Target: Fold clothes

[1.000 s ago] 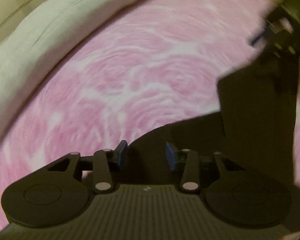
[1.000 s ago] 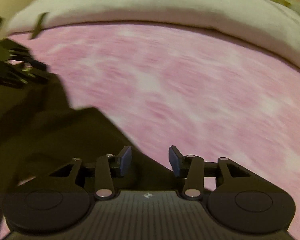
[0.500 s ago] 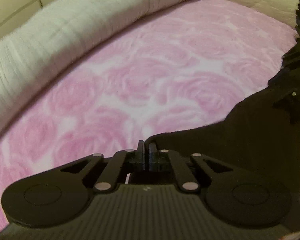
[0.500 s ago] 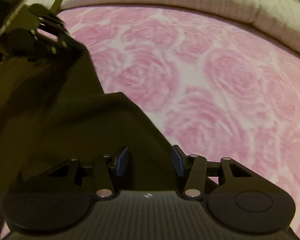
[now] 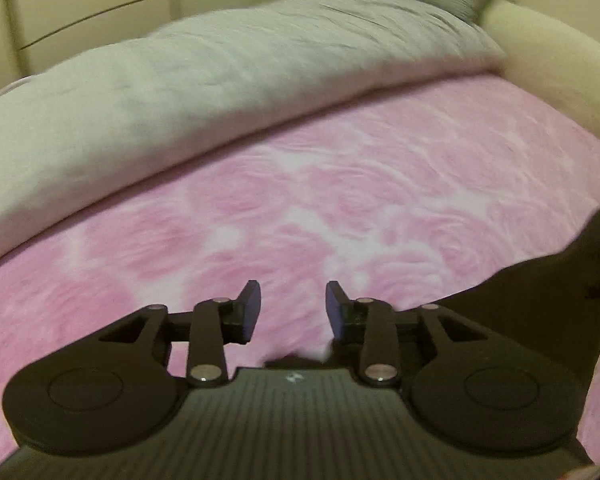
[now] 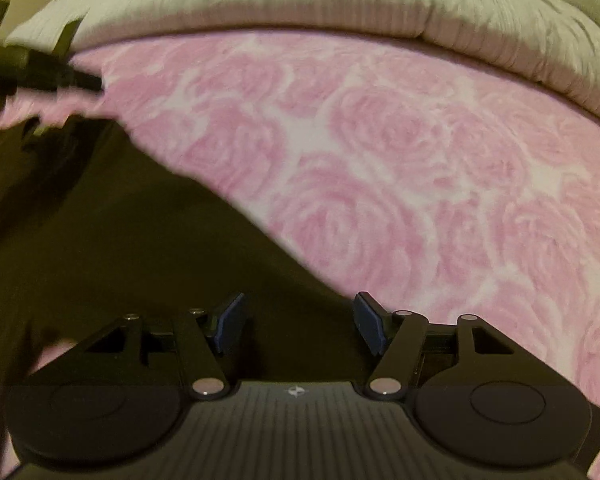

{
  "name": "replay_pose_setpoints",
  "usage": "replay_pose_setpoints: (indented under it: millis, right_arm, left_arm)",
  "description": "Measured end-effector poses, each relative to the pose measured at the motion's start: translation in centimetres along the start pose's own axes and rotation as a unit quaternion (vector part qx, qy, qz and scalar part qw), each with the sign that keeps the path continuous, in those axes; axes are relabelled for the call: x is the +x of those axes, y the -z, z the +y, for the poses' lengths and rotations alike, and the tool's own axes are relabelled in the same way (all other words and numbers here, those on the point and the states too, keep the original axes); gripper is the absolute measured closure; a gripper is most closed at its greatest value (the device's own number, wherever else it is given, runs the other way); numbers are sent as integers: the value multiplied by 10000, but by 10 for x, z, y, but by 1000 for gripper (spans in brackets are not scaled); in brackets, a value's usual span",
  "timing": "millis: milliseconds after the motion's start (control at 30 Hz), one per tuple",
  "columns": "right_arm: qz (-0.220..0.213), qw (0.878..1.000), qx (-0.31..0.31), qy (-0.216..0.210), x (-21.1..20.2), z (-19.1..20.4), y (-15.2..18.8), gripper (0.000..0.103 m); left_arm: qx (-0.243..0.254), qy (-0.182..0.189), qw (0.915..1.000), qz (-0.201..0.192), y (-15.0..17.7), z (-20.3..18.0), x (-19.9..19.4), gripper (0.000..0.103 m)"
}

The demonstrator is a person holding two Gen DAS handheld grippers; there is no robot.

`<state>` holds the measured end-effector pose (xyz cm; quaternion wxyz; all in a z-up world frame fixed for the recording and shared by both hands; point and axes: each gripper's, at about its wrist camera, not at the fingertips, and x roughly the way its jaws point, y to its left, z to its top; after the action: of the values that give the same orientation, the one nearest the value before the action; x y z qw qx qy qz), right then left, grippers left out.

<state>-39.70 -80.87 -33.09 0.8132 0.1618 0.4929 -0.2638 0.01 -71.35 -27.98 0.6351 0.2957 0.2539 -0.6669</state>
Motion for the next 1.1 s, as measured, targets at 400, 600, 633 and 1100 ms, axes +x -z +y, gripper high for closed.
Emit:
replay_pose_setpoints:
  millis: [400, 600, 633, 1100]
  right_arm:
    - [-287, 9987, 323, -276, -13, 52, -18, 42]
    - [-706, 9834, -508, -1590, 21, 165, -92, 42]
    - [-776, 9797, -604, -1746, 28, 177, -107, 42]
    - [-182, 9572, -1593, -2409, 128, 283, -235, 43]
  left_arm:
    - [-241, -1008, 9867, 1252, 101, 58, -32, 70]
    - [-290, -1112, 9889, 939, 101, 106, -30, 69]
    - [-216, -1115, 9896, 882, 98, 112, -29, 67]
    - [263, -53, 9933, 1123, 97, 148, 1, 75]
